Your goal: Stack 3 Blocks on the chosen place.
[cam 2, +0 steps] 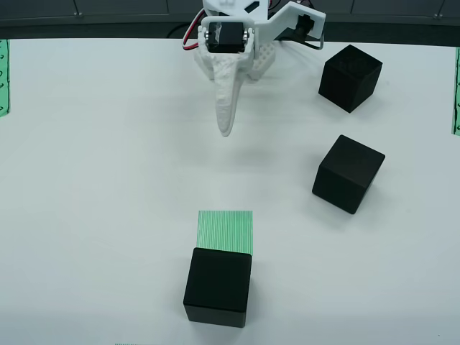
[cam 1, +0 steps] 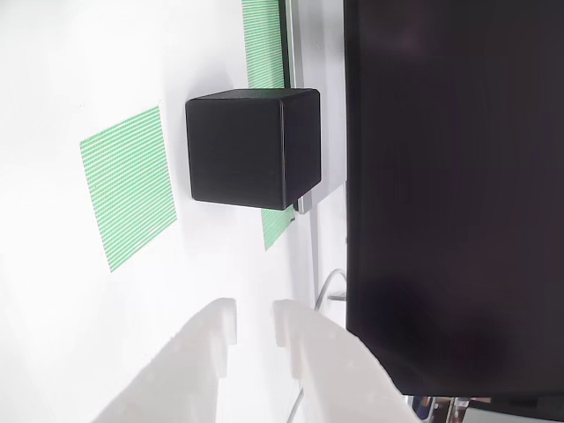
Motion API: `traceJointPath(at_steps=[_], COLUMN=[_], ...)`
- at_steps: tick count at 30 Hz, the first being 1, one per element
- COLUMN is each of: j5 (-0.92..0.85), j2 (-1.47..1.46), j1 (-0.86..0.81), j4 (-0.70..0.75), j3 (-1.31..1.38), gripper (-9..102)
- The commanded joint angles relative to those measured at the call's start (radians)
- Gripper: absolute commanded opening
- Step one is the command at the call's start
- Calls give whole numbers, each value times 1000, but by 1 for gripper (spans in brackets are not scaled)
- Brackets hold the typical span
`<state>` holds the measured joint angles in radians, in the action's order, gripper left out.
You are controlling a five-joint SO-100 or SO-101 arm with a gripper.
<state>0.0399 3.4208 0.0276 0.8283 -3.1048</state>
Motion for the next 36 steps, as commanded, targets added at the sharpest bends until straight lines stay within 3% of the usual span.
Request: traceJointPath(at_steps=[1,20,27,36], j5=[-8,-11,-11,2], j2=[15,-12,-336,-652], j1=[5,5,-12,-80], j4=[0,20,23,140], j3=[-40,12,305,597], gripper=[0,0,0,0])
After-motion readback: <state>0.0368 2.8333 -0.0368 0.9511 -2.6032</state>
